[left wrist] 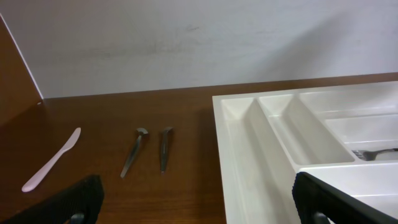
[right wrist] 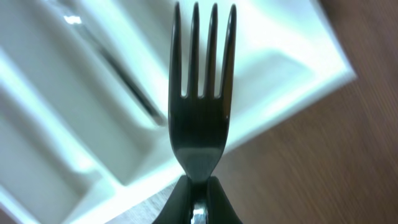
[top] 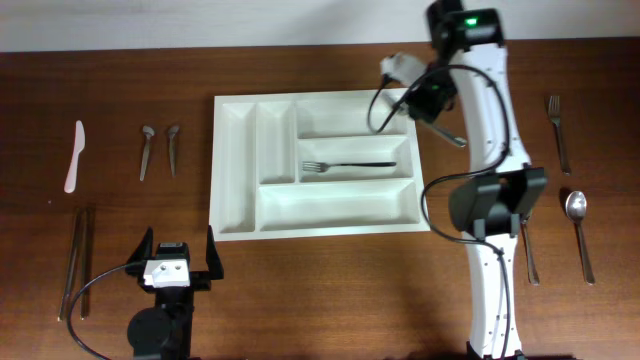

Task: Pack container
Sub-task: 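Lift the fork and carry it left toward the tray, then lower the fork into the middle tray compartment and open the right gripper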

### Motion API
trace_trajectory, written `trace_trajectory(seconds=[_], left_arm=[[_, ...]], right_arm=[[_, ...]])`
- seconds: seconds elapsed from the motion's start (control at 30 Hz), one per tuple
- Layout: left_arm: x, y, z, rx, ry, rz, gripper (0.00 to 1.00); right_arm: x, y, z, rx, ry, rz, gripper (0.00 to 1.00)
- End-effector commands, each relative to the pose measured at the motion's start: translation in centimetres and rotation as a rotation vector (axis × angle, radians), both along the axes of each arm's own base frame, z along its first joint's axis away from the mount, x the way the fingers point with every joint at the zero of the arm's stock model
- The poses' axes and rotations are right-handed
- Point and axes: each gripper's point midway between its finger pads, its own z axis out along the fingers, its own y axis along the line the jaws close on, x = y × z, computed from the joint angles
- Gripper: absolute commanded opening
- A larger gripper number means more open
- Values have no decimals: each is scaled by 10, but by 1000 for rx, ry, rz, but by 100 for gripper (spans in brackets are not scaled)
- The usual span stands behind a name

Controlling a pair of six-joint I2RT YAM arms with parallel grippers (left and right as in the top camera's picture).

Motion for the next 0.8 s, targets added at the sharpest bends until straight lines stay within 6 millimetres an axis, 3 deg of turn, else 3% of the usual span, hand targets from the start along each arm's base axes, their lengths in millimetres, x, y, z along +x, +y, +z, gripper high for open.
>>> trace_trajectory(seconds=[0.0,0.17,0.37,0.77], left_arm=[[0,1,-2,-10,3,6,99],[0,1,-2,-10,3,6,99],[0,1,-2,-10,3,6,99],[0,1,-2,-10,3,6,99]], right_arm=[[-8,36,24,41,-60,150,4],[-20,73,24,61,-56,227,4],[-33,101,20,68,-36,288,4],[-55,112,-7,97,56,466,4]])
